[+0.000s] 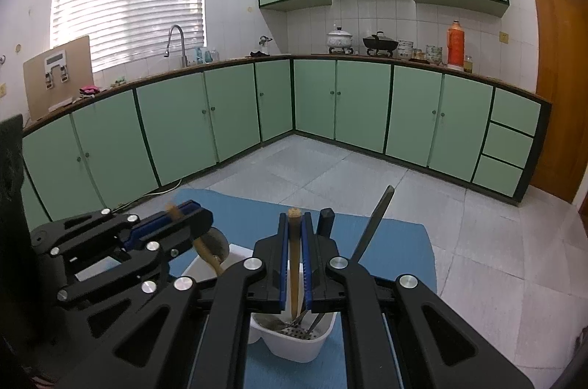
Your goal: Organize utensils
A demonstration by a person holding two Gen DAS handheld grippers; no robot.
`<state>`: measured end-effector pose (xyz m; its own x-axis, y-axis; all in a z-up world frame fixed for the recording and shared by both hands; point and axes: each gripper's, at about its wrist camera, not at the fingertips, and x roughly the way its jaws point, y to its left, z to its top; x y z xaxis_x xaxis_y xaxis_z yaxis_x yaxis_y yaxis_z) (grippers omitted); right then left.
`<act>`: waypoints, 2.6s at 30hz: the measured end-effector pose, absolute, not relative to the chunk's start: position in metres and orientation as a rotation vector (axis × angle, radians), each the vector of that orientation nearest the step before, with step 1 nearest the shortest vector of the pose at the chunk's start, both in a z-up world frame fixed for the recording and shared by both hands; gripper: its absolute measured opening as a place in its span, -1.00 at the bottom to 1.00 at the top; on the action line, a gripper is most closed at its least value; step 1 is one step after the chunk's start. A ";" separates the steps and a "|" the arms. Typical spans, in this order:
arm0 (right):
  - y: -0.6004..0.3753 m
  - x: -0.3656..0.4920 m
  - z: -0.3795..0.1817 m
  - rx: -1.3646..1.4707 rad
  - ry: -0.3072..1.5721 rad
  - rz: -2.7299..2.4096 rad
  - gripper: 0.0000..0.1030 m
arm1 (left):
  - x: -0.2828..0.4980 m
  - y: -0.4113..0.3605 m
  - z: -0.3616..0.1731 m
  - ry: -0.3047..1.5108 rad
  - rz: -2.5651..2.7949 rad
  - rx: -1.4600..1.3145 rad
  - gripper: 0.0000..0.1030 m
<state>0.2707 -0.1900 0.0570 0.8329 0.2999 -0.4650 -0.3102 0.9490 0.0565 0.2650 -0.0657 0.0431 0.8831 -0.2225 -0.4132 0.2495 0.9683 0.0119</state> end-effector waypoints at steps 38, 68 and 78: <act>-0.251 0.104 0.076 0.065 0.230 0.225 0.88 | 0.103 -0.034 0.064 0.248 -0.192 0.021 0.89; -0.251 0.019 0.023 0.096 0.345 0.176 0.88 | 0.017 -0.025 0.036 0.349 -0.160 0.000 0.90; -0.246 0.006 0.030 0.081 0.343 0.184 0.88 | 0.008 -0.029 0.041 0.347 -0.149 0.013 0.90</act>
<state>0.0059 -0.2463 0.0300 0.9252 0.1927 -0.3270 -0.1651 0.9801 0.1104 0.0076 -0.0287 0.0410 0.9296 -0.1434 -0.3396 0.1477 0.9889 -0.0131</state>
